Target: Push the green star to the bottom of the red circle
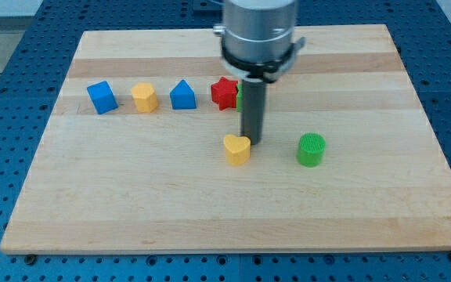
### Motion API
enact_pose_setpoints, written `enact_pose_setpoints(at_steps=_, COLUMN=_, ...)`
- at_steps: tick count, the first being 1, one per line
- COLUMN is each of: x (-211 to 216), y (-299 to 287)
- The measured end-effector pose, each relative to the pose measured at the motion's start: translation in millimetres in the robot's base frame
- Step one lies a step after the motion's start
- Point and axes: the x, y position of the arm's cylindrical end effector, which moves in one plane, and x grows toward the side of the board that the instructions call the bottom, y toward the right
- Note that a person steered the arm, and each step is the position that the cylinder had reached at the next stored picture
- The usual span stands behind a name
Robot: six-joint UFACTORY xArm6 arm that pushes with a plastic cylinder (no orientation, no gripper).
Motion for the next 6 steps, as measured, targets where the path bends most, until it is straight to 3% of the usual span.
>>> enact_pose_setpoints(at_steps=3, x=-60.1, y=-20.3)
enact_pose_setpoints(at_steps=6, x=-76.5, y=12.6)
